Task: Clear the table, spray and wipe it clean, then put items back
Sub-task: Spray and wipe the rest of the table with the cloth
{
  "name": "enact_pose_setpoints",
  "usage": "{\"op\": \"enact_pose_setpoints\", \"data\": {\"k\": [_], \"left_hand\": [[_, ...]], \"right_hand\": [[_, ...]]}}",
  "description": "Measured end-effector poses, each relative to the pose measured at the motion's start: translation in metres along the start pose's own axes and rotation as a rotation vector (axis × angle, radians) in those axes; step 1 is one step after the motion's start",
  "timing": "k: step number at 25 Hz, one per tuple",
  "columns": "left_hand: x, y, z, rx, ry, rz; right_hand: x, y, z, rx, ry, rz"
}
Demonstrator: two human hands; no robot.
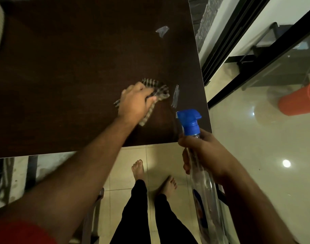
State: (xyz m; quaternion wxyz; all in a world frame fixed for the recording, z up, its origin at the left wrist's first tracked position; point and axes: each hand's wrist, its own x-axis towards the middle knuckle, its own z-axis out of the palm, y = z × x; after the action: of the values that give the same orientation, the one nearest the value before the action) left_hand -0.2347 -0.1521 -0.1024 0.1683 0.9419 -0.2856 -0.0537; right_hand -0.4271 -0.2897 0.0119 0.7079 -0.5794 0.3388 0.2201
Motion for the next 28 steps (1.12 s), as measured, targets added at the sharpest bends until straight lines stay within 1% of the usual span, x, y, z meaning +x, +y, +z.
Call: {"op": "enact_pose_setpoints", "data": {"k": [3,5,7,8,12,16,22,25,28], "left_hand": [[-0.063,0.028,0.010,-0.007,-0.084,0.146],[-0.104,0.016,0.003,-0.038,-0.094,0.220],[-0.098,-0.009,-0.005,-0.005,-0.108,0.212],[-0.080,-0.021,-0.008,0.026,-0.102,0.176],[0.029,-0.043,-0.011,0.043,0.029,0.022],[0.119,-0.044,-0.009,0.047,0.054,-0.155],[0.189,-0.059,-0.015,0.085,0.090,-0.193],[0.231,-0.069,-0.021,0.094,0.092,-0.213],[0.274,-0.078,-0.025,0.109,0.105,-0.179]], "right_hand": [[0.001,-0.003,0.000,-0.002,-0.025,-0.024],[0.004,-0.001,-0.002,0.012,-0.035,-0.017],[0.009,-0.002,-0.003,0.029,-0.036,-0.020],[0.014,-0.004,-0.003,0.036,-0.034,-0.026],[0.044,-0.031,0.000,0.093,-0.020,-0.067],[0.080,-0.083,-0.001,0.128,-0.027,-0.099],[0.129,-0.151,-0.009,0.040,-0.024,-0.133],[0.157,-0.177,-0.012,-0.009,-0.003,-0.113],[0.186,-0.204,-0.014,-0.025,0.023,-0.068]]}}
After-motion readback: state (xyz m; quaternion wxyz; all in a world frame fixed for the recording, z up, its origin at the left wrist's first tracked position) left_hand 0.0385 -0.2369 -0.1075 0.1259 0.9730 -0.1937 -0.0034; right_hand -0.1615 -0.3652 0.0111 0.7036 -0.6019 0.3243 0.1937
